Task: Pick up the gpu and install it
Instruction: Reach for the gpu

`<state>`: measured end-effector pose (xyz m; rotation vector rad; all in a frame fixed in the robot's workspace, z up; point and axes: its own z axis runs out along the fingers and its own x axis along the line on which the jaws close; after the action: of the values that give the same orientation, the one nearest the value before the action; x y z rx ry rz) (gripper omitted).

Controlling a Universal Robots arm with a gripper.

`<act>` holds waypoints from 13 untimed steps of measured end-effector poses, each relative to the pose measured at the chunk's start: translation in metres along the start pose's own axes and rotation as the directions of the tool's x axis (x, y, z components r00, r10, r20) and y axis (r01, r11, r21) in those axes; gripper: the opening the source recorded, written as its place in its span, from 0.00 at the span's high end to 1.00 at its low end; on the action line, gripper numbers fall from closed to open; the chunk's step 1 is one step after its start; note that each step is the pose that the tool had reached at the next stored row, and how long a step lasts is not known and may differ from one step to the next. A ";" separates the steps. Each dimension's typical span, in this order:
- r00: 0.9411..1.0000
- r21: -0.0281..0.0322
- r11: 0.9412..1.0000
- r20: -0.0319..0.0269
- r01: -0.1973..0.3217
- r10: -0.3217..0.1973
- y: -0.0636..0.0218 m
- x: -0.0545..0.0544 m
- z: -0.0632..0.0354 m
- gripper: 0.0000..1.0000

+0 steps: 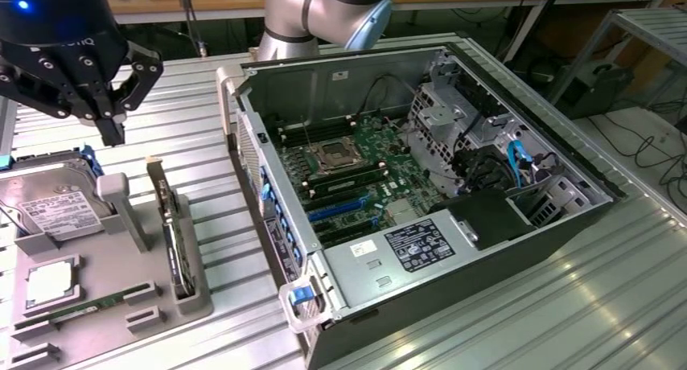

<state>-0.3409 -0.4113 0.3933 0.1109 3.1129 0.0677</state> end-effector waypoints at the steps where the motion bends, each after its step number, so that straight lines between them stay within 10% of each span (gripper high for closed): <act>1: 1.000 0.000 1.000 0.000 0.000 0.000 -0.0003 0.002 0.0000 0.89; 13: 1.000 0.000 1.000 0.000 0.001 -0.001 -0.0036 0.021 -0.0006 0.89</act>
<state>-0.3624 -0.4134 0.3932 0.1097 3.1128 0.0678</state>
